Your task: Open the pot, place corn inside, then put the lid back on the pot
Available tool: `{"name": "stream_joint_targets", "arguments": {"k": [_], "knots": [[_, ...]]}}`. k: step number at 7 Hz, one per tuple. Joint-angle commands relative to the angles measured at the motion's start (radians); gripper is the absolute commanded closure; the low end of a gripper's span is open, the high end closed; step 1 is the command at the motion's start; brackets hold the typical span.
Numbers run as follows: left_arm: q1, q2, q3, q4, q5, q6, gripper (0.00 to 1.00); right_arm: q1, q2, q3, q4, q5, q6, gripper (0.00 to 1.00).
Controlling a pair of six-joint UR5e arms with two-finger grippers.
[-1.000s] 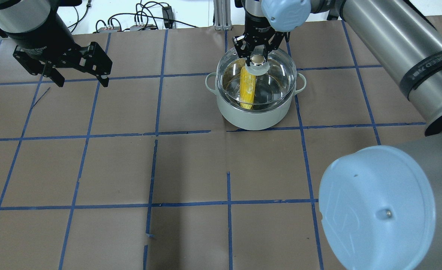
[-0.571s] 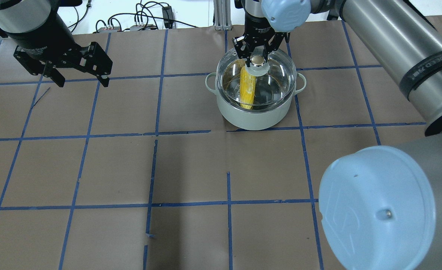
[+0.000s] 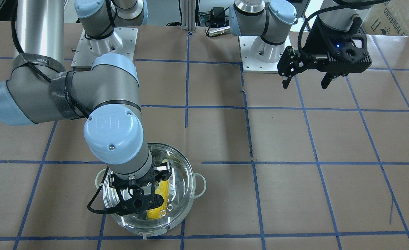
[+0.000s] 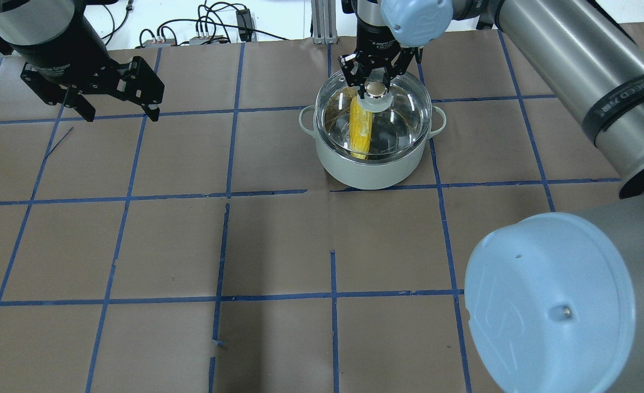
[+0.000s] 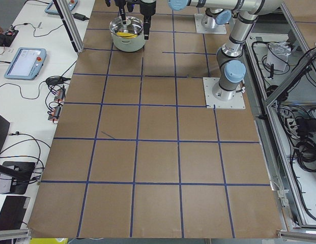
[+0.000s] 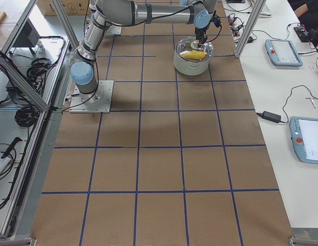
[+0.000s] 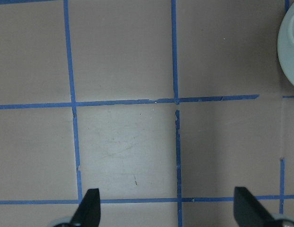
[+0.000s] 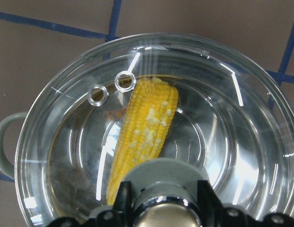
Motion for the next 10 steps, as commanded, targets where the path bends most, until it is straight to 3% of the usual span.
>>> {"name": "stream_joint_targets", "arguments": {"k": [1,10], "knots": [[-0.002,-0.004,-0.002,0.022,0.002,-0.004,0.0,0.001,-0.001,0.002,0.001,0.0,0.0,0.7],[-0.002,-0.004,-0.002,0.018,-0.002,0.002,0.0,0.019,-0.001,0.002,0.029,0.0,0.005,0.71]]}}
